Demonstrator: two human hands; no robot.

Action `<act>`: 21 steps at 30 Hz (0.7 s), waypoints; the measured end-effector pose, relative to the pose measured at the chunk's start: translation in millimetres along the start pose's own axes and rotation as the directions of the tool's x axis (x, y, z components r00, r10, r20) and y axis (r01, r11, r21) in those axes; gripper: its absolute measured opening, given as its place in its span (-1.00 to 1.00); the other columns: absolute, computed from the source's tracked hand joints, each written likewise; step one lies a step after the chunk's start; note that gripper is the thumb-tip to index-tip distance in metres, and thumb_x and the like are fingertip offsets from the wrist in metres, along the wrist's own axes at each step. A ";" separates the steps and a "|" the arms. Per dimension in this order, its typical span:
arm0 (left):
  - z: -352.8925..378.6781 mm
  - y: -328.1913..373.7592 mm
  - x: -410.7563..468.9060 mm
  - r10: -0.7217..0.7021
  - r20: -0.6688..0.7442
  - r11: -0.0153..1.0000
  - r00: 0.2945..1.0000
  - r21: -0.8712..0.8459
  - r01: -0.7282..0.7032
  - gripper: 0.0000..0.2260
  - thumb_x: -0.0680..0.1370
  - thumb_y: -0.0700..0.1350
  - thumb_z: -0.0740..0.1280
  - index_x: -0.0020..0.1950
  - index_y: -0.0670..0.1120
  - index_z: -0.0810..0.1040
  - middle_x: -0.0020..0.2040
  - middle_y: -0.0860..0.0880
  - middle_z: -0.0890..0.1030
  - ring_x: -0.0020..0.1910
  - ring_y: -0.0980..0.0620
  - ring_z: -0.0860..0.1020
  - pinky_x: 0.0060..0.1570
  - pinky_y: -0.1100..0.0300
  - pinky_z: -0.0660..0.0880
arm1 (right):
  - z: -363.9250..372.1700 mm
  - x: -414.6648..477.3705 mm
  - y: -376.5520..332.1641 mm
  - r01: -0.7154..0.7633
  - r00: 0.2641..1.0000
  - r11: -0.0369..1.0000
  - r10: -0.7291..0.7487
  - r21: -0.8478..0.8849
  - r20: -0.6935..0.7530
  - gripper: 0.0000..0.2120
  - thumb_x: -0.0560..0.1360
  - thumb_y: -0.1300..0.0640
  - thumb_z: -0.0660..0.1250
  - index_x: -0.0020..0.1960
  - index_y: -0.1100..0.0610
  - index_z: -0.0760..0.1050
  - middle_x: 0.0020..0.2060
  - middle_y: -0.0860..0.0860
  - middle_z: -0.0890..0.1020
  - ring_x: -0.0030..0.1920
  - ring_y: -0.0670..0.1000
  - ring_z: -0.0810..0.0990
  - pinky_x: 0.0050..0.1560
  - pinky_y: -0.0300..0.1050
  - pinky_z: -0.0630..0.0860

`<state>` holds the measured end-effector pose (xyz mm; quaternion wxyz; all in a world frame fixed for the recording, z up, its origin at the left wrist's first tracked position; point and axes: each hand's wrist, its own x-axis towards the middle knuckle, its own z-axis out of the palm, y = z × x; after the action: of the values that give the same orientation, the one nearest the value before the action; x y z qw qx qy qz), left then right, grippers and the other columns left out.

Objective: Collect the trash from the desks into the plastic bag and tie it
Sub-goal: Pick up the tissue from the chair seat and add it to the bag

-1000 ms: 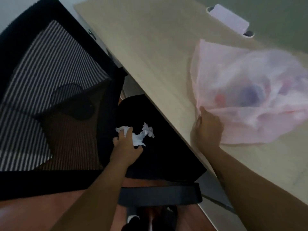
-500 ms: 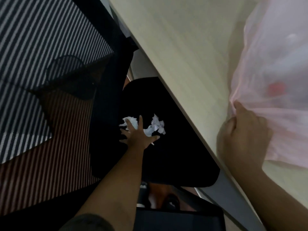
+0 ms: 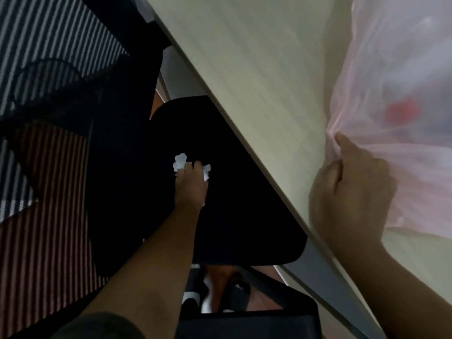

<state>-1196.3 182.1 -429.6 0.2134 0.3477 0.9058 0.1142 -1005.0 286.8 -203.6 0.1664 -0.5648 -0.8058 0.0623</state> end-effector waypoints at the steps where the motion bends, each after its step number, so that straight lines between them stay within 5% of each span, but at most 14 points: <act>1: -2.6 -3.3 2.0 -0.001 0.016 0.998 1.000 -0.057 0.002 -0.71 0.58 -0.14 0.28 0.28 -0.19 0.41 0.21 -0.24 0.47 0.17 -0.25 0.46 0.13 -0.06 0.41 | 0.3 -0.4 -0.1 -0.002 1.000 1.000 0.002 -0.002 0.003 -0.55 0.49 0.22 0.09 0.34 0.19 0.46 0.02 0.19 0.62 0.00 0.24 0.45 0.04 0.08 0.28; 6: -32.6 4.2 -7.1 -0.241 0.114 0.860 0.964 -0.435 0.266 -0.81 0.52 -0.11 0.21 0.01 -0.19 0.51 -0.14 -0.06 0.51 -0.08 -0.15 0.58 -0.13 0.08 0.46 | 0.0 -0.3 1.4 -0.005 1.000 1.000 0.005 0.022 -0.028 -0.56 0.48 0.19 0.09 0.31 0.18 0.48 -0.01 0.18 0.62 0.00 0.25 0.45 0.05 0.09 0.30; 11: -85.0 32.5 -44.7 -0.096 0.038 0.801 0.995 -0.590 0.100 -0.79 0.50 -0.07 0.17 0.00 -0.07 0.55 -0.09 0.00 0.59 -0.10 0.01 0.57 -0.15 0.09 0.49 | -5.4 0.1 0.0 -0.021 1.000 0.999 0.021 0.039 -0.003 -0.63 0.51 0.26 0.16 0.28 0.21 0.50 -0.03 0.20 0.62 0.01 0.26 0.48 0.06 0.10 0.32; 16: -164.6 69.2 -60.4 0.133 -0.095 0.871 0.987 -0.464 -0.162 -0.92 0.56 -0.28 0.23 -0.01 -0.14 0.37 0.17 -0.03 0.51 -0.02 -0.05 0.59 0.05 -0.02 0.56 | -45.8 -8.2 13.6 -0.110 0.990 0.958 0.081 0.266 0.116 -0.70 0.61 0.26 0.12 0.26 0.30 0.50 0.12 0.23 0.61 0.16 0.25 0.53 0.24 0.13 0.39; 21: -226.1 108.4 -108.8 0.221 -0.156 0.854 0.963 -0.445 -0.269 -0.96 0.56 -0.31 0.21 -0.03 -0.21 0.37 0.32 -0.06 0.49 -0.02 -0.04 0.61 0.02 -0.07 0.59 | -124.9 -24.5 30.4 -0.249 0.966 0.886 0.258 0.391 0.030 -0.75 0.64 0.20 0.06 0.12 0.24 0.49 -0.04 0.17 0.61 0.00 0.23 0.56 0.03 0.15 0.49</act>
<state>-1166.0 174.3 -158.1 0.2284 0.3933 0.8102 0.3699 -928.1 263.8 -100.2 0.2753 -0.6212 -0.6944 0.2367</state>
